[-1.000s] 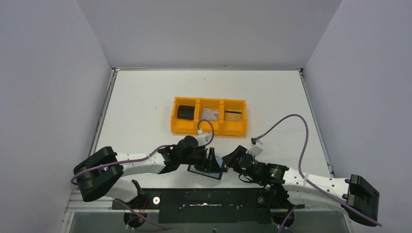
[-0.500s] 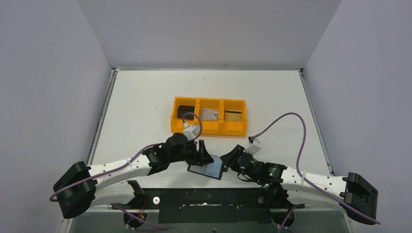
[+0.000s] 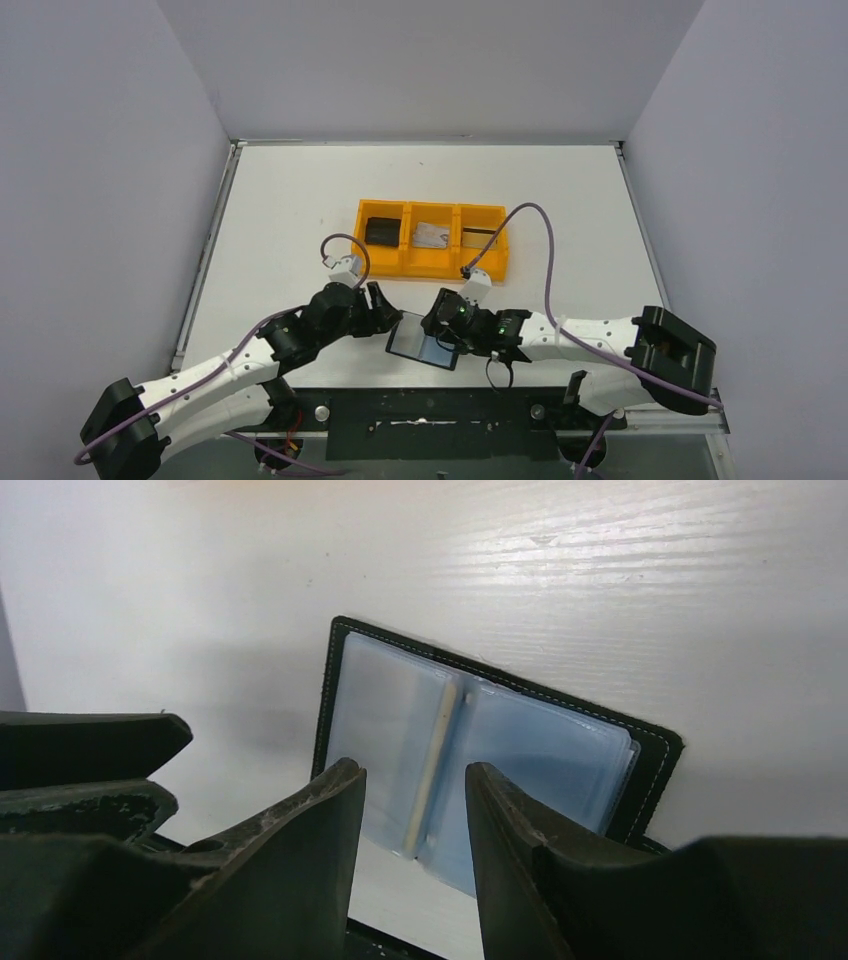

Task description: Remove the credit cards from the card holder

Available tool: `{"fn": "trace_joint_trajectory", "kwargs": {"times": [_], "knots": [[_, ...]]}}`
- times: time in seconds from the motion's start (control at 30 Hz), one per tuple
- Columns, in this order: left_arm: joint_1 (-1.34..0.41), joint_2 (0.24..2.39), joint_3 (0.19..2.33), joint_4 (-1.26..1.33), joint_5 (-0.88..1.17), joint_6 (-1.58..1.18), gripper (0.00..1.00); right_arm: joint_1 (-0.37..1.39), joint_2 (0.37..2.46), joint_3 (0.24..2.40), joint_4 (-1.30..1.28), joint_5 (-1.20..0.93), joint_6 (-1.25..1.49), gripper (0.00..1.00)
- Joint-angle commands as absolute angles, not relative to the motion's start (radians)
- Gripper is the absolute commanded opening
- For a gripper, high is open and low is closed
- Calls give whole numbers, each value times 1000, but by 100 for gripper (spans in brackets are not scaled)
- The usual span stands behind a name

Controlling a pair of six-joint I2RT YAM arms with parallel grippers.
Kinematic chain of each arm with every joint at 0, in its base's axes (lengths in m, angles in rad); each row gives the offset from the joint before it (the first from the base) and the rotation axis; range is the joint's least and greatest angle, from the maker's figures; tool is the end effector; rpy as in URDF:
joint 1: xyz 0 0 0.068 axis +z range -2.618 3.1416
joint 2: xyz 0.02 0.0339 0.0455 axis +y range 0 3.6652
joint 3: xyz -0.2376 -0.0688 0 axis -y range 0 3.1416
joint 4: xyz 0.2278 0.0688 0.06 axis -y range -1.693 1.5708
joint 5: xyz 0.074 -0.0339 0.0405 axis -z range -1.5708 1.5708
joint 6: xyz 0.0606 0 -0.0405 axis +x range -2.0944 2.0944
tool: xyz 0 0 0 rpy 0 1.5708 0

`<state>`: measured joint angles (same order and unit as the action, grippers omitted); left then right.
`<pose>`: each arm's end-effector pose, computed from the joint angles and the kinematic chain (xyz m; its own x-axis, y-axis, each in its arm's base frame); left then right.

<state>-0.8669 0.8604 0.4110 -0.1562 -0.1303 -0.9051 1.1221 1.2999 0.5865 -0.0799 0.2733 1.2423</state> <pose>0.1397 -0.1524 0.1724 -0.7676 -0.3007 -0.5659 0.1344 0.7879 -0.6009 0.1279 0.2279 0.1444 -0.8432 0.3497 -0.4084 0.0392 0.7976 0.6019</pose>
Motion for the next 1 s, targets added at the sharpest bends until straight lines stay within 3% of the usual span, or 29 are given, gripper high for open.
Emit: {"fn": "trace_joint_trajectory", "kwargs": {"times": [0.0,0.53,0.97], "knots": [[-859,863,416,-121,-110,-890,59,1151,1364,684,-259,362,1258,42],[-854,1092,407,92,81,-887,58,1150,1348,551,-228,348,1341,37],[-861,1157,422,43,26,-888,56,1150,1345,537,-214,347,1345,37]]}}
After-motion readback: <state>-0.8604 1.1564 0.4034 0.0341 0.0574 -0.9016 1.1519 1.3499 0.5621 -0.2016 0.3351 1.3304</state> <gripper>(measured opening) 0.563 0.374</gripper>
